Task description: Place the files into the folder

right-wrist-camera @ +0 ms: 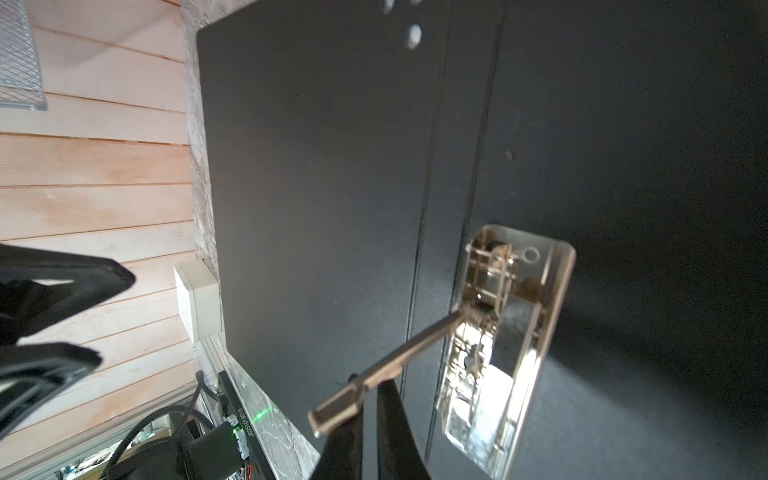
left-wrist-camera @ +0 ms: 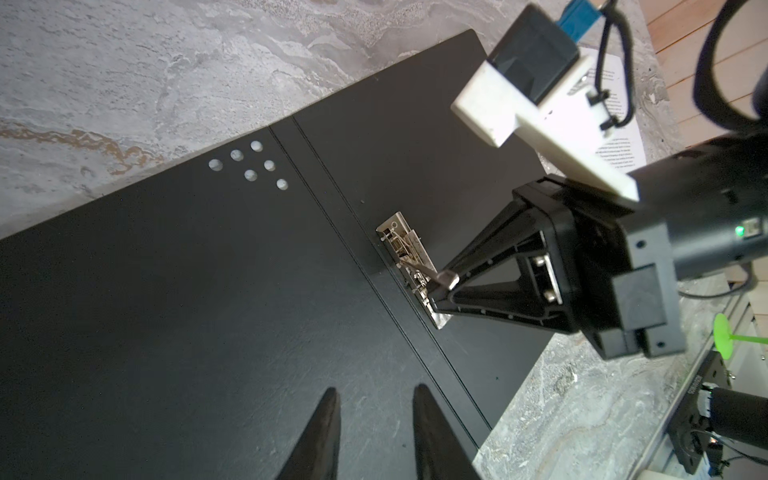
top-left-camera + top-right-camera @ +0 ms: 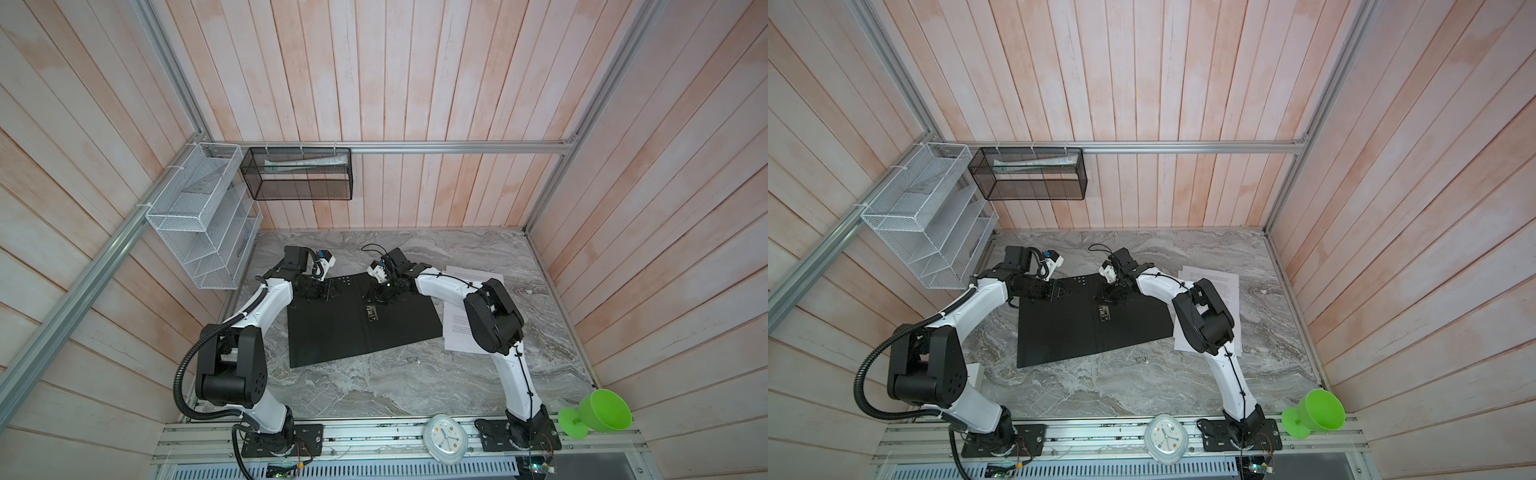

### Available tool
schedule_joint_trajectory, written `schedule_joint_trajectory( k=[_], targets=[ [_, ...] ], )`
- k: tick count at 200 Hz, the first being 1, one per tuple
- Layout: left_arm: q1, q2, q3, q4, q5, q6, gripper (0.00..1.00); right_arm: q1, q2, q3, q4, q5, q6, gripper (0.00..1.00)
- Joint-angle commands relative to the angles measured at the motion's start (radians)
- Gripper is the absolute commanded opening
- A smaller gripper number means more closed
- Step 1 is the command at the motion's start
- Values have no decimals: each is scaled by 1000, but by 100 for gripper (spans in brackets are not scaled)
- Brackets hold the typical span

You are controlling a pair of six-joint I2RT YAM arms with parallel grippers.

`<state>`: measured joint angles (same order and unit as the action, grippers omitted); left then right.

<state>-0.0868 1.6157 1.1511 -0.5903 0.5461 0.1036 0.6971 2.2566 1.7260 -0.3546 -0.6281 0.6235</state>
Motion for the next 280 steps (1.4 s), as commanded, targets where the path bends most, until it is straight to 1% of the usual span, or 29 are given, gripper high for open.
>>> schedule_joint_trajectory(
  k=[1, 64, 104, 123, 133, 141, 157, 172, 184, 194, 212, 227, 236, 243, 247, 253, 269, 280],
  targets=[
    [5, -30, -12, 8, 17, -4, 33, -11, 50, 63, -33, -16, -19, 10],
    [5, -28, -10, 1, 17, -5, 33, -52, 180, 262, -122, -15, -43, 10],
    [6, -37, -14, 1, 14, -7, 33, -63, 278, 448, -204, -45, -66, 10],
    [6, -43, -12, -3, 12, -4, 33, -63, 298, 531, -243, -48, -74, 10],
    [6, -47, -8, -3, 9, -2, 33, -63, 290, 555, -254, -27, -77, 11],
    [6, -50, -2, -6, 9, 3, 33, -65, 273, 570, -267, 8, -79, 14],
    [6, -53, 23, -14, 17, 16, 35, -77, 225, 589, -318, 96, -83, 21],
    [6, -53, 57, -29, 34, 34, 39, -93, 153, 581, -376, 206, -91, 26],
    [4, -48, 94, -47, 59, 51, 44, -108, 73, 538, -416, 310, -95, 29],
    [-4, -43, 128, -66, 81, 65, 49, -122, -8, 466, -428, 382, -101, 29],
    [-32, -29, 186, -106, 115, 86, 53, -156, -187, 275, -413, 450, -108, 34],
    [-71, -26, 213, -116, 131, 89, 56, -199, -343, 99, -403, 508, -84, 39],
    [-98, -27, 218, -115, 134, 91, 57, -235, -439, -9, -395, 523, -70, 45],
    [-121, -28, 219, -110, 136, 89, 57, -266, -514, -108, -387, 530, -54, 52],
    [-133, -27, 219, -108, 138, 86, 58, -286, -557, -161, -383, 530, -43, 55],
    [-149, -26, 217, -103, 143, 80, 58, -317, -619, -238, -379, 523, -33, 56],
    [-183, -13, 215, -94, 167, 58, 58, -415, -791, -423, -363, 481, -17, 57],
    [-202, -3, 215, -90, 179, 46, 58, -479, -889, -544, -360, 488, -1, 59]
  ],
)
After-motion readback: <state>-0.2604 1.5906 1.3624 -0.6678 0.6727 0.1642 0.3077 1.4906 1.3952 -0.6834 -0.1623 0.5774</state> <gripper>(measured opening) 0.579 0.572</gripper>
